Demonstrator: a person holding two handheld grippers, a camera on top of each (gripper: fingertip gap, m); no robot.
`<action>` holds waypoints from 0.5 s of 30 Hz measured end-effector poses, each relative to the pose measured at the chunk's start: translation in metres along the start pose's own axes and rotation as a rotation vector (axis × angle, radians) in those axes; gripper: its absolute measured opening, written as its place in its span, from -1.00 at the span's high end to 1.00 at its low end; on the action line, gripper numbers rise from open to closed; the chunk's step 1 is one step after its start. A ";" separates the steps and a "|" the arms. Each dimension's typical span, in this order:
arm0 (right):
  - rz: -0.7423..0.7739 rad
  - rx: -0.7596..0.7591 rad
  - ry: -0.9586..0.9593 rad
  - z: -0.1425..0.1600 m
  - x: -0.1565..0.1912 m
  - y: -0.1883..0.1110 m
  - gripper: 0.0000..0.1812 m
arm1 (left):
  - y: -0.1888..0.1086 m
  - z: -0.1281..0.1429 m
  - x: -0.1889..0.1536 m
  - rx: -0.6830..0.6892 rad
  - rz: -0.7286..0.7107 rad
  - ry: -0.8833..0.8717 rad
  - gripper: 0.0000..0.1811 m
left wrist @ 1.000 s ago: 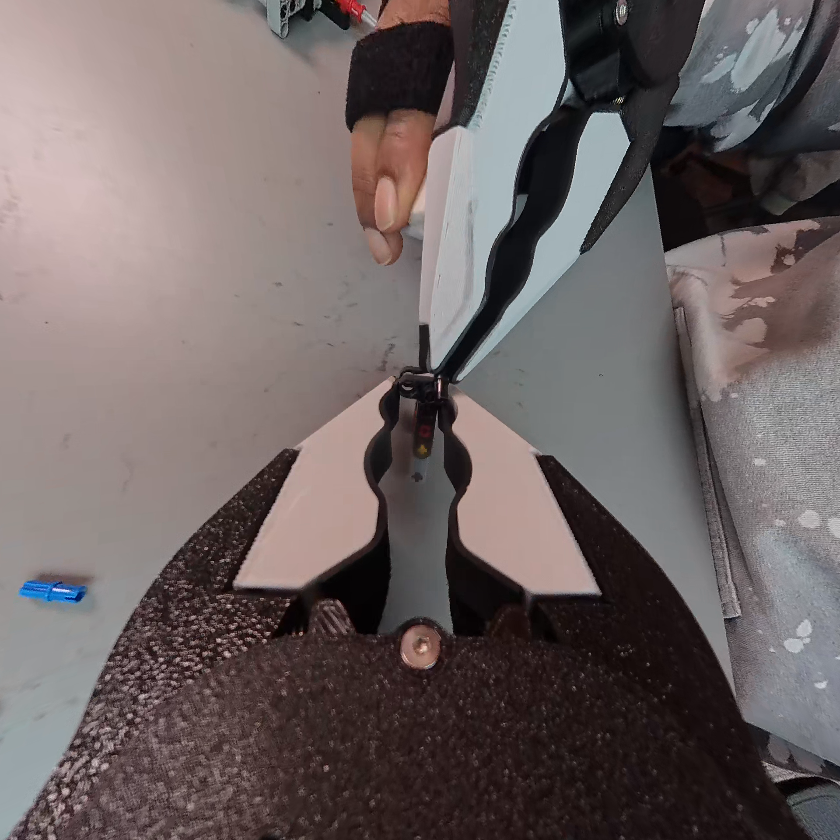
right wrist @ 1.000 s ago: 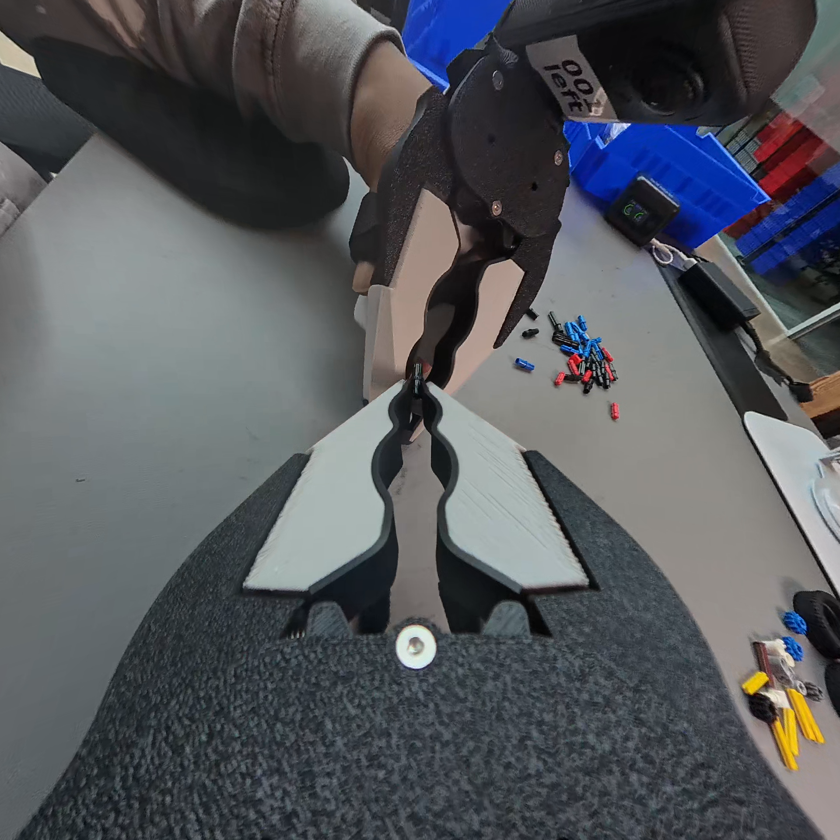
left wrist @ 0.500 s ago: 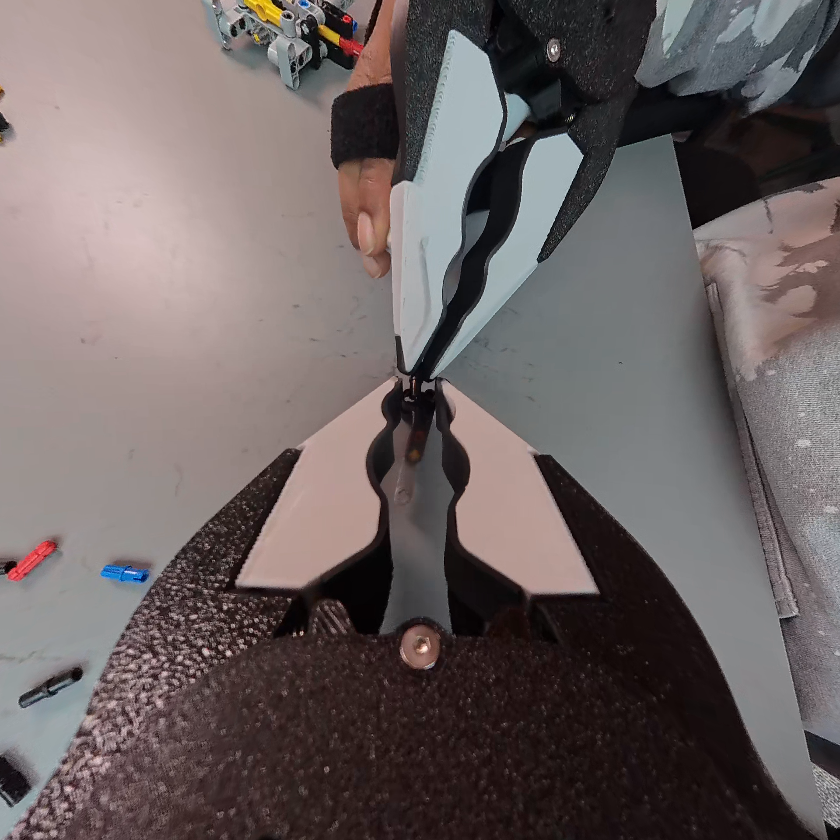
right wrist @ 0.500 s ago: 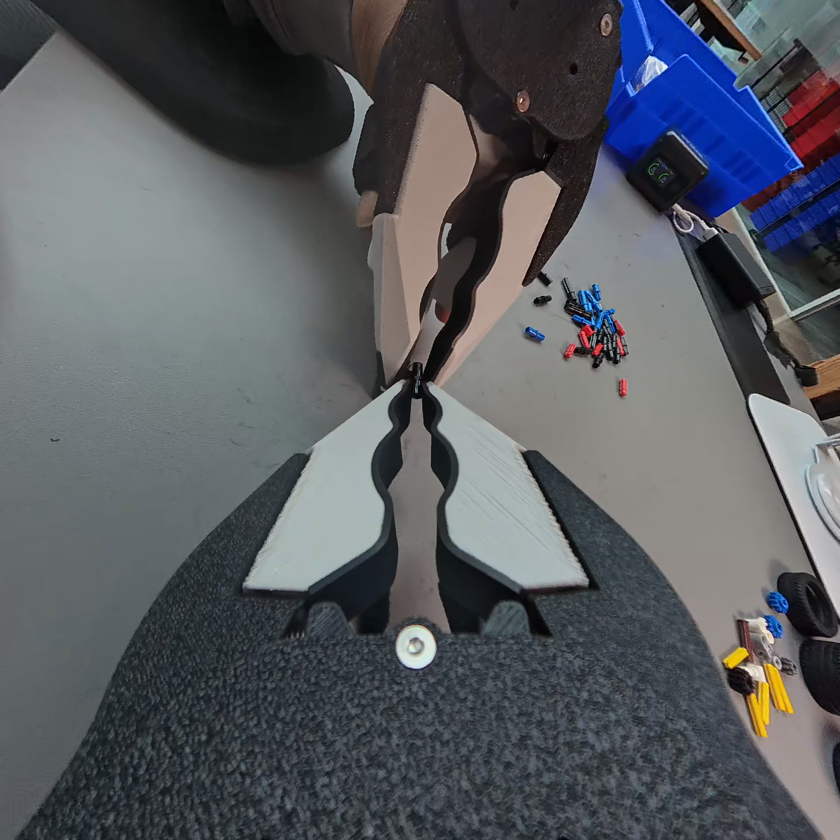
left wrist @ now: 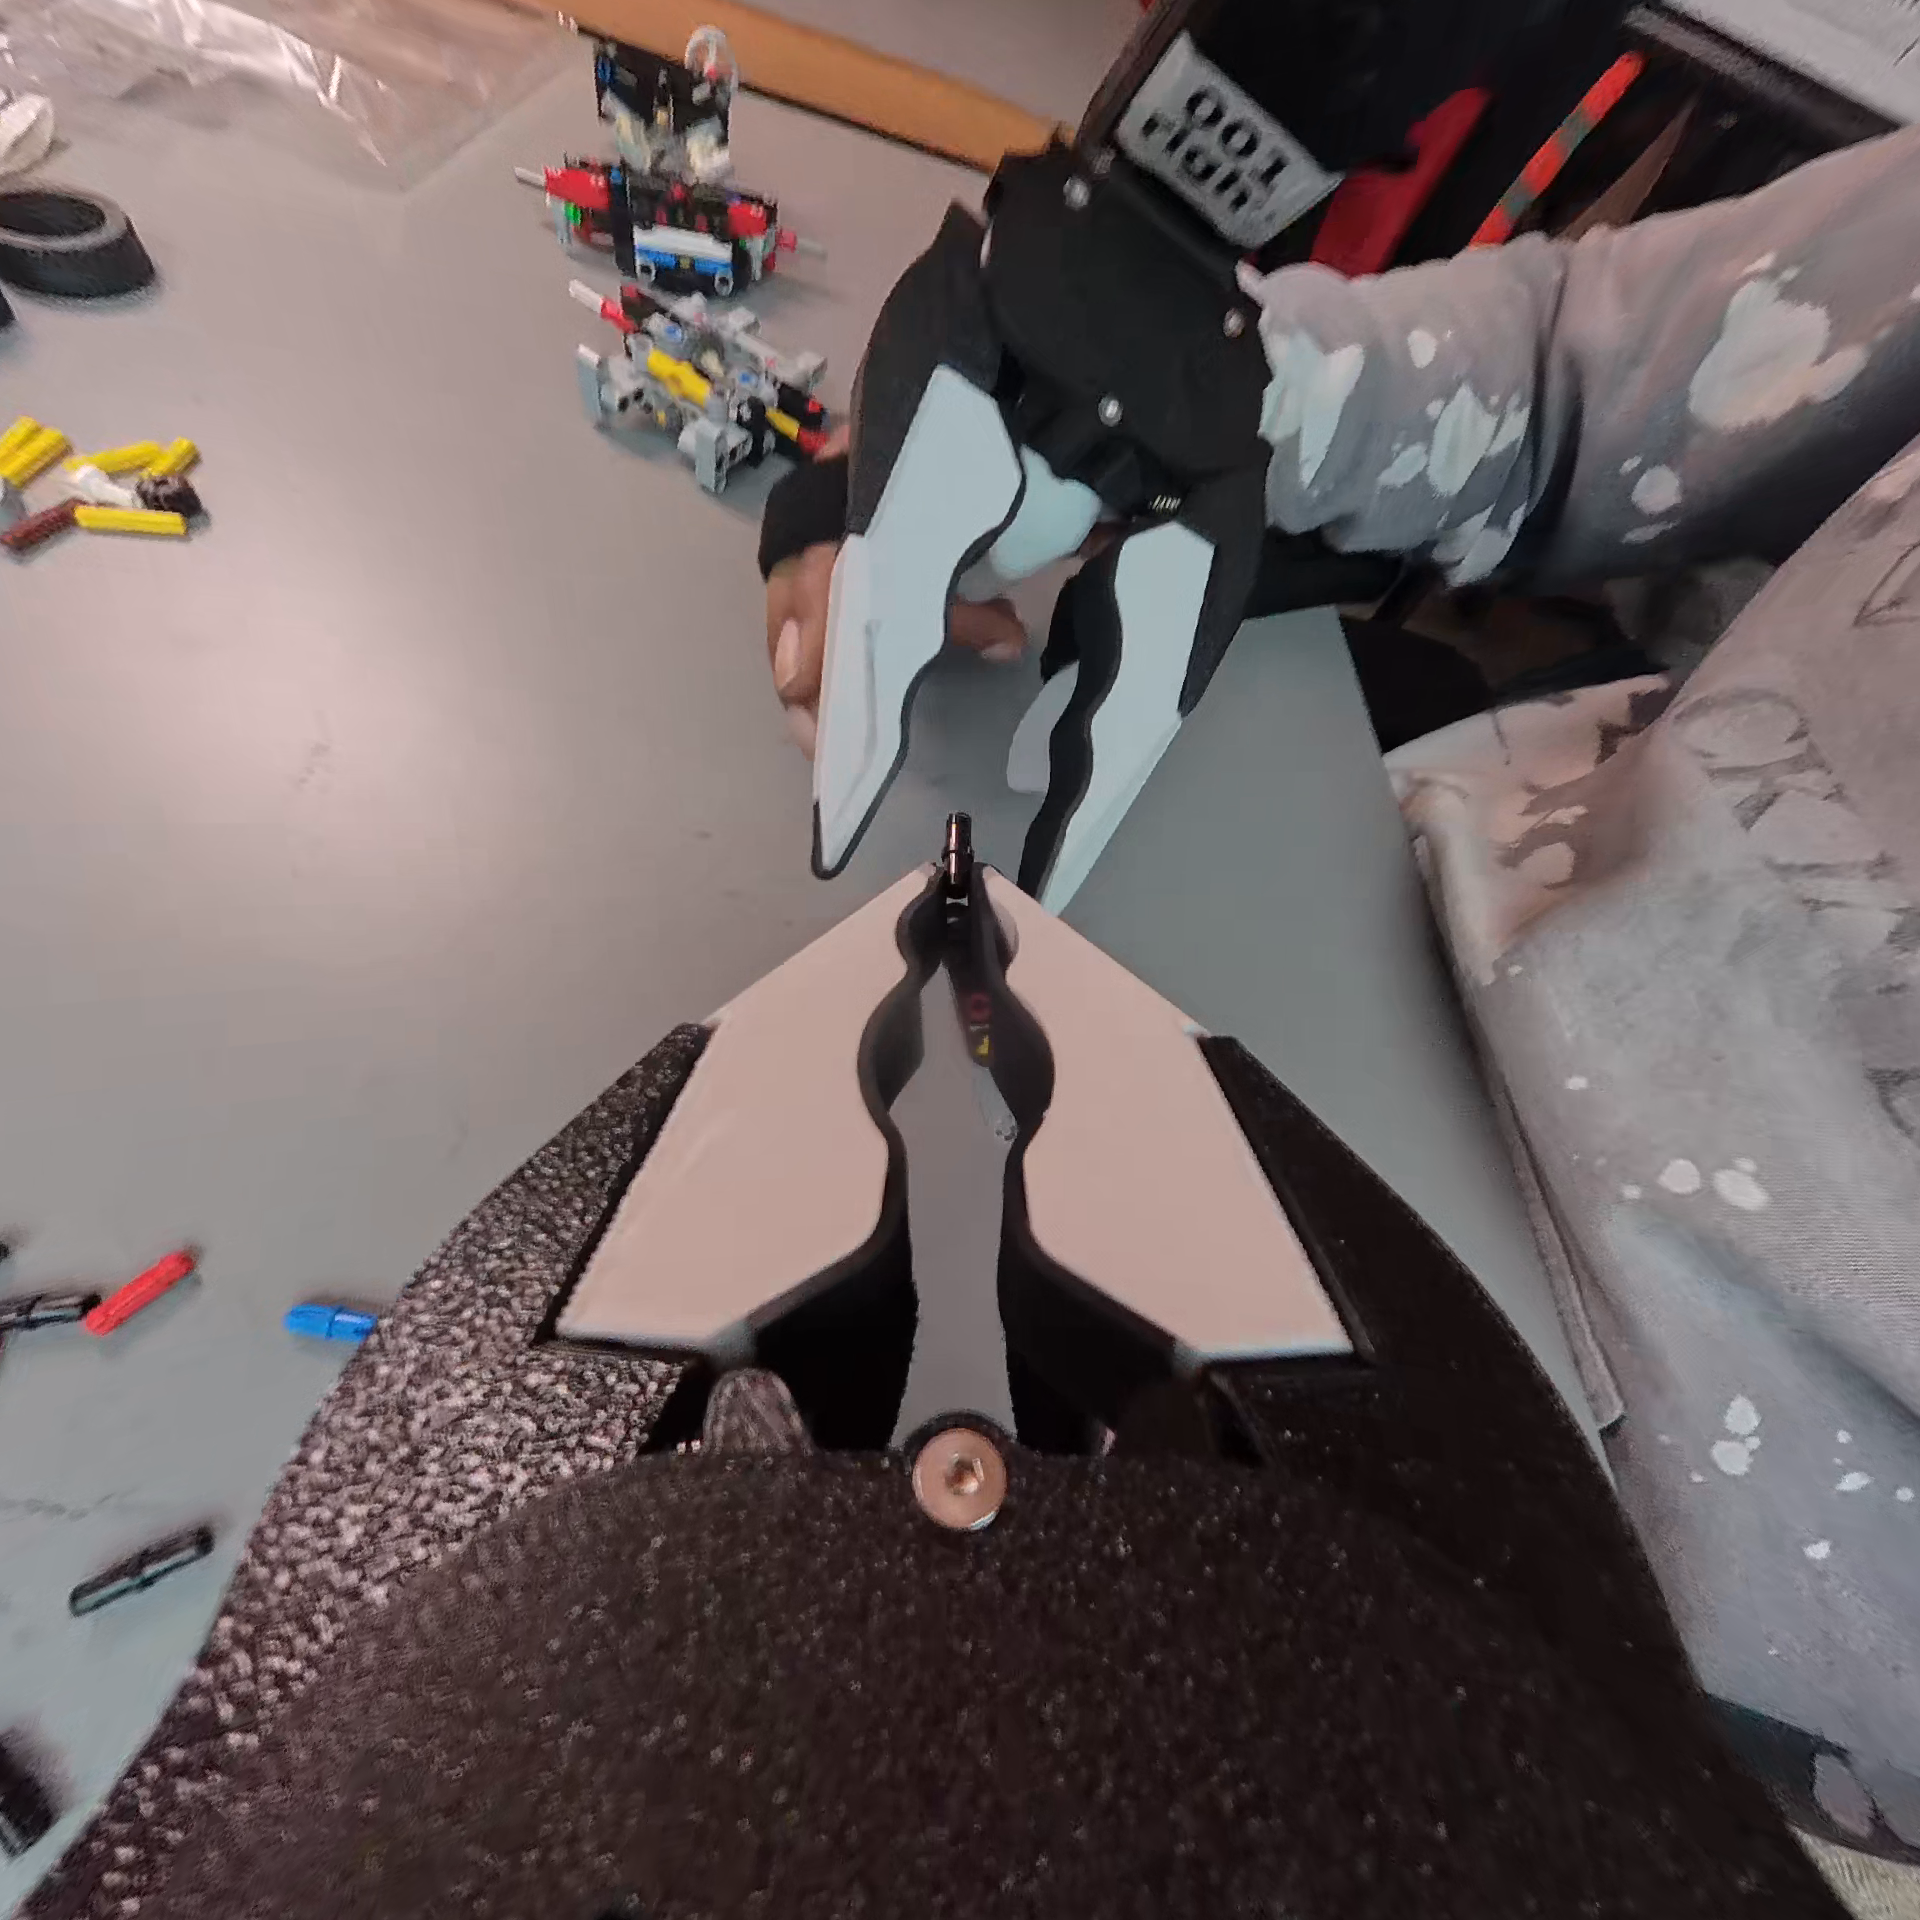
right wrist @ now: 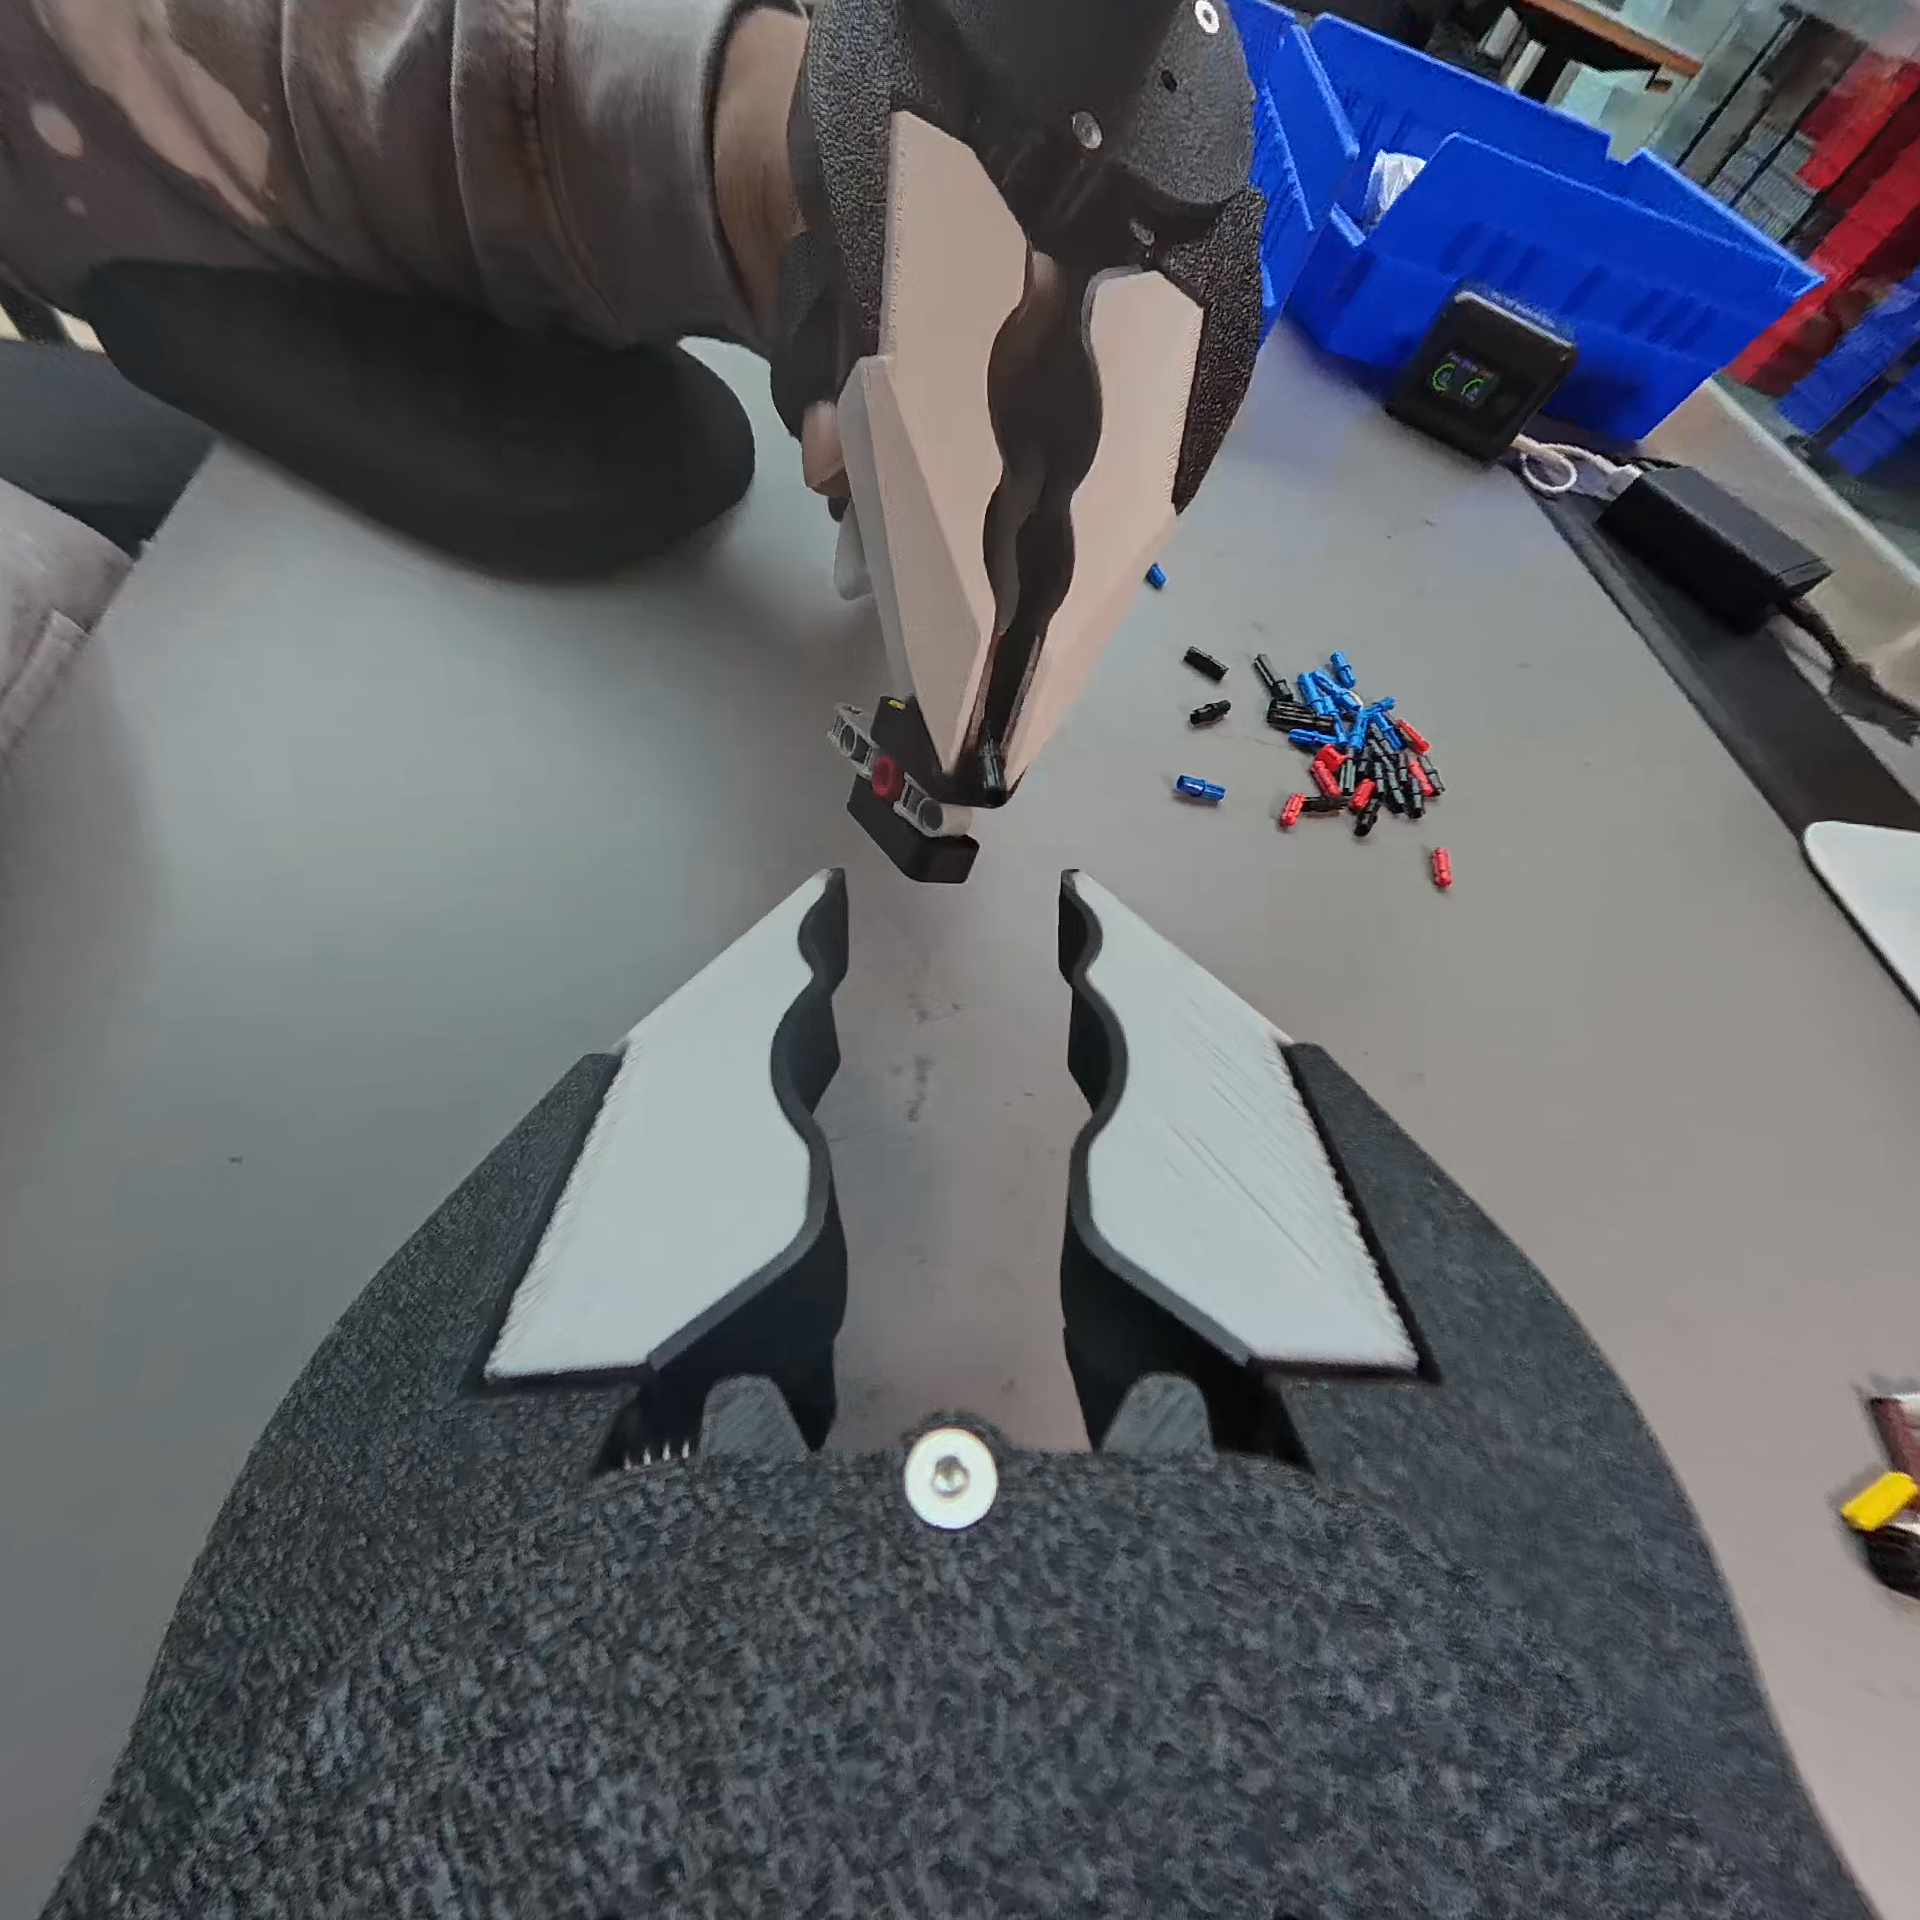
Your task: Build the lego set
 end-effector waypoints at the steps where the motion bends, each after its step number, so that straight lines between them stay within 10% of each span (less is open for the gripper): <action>1: -0.021 -0.018 0.037 -0.004 0.001 0.001 0.52 | -0.002 -0.007 -0.003 -0.044 0.022 -0.004 0.96; 15: -0.089 -0.224 0.256 -0.027 -0.018 -0.029 0.84 | -0.041 -0.025 0.016 -0.209 -0.054 -0.063 0.97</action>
Point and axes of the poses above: each gripper's, where its closed fingertips meet, y out along the fingers, z out of its underside, x = y × z across the jaws, the point moved 2 cm from there along -y, back along the fingers, and after that the axes turned 1 degree about y, right-handed, at the moved point
